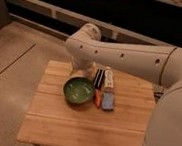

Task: Pick up the ceramic bowl

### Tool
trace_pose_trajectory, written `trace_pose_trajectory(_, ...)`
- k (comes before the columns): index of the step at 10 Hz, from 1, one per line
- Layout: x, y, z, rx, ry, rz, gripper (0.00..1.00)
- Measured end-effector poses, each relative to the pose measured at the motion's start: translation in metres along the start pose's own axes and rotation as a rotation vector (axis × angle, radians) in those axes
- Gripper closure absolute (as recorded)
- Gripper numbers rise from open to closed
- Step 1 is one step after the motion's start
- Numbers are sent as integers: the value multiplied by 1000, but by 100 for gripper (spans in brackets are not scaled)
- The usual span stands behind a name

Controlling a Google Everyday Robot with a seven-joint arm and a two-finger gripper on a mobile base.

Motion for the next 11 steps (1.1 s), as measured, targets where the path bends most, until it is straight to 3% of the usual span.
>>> trace_pose_trajectory(2,29,-34,26,-1,57,65,35)
trace_pose_trajectory(4,53,-64,56,-27,106,156,35)
trace_pose_trajectory(7,65,-76,94,-79,160,201,35)
trace_pose_trajectory(11,67,-63,143,-177,240,176,35)
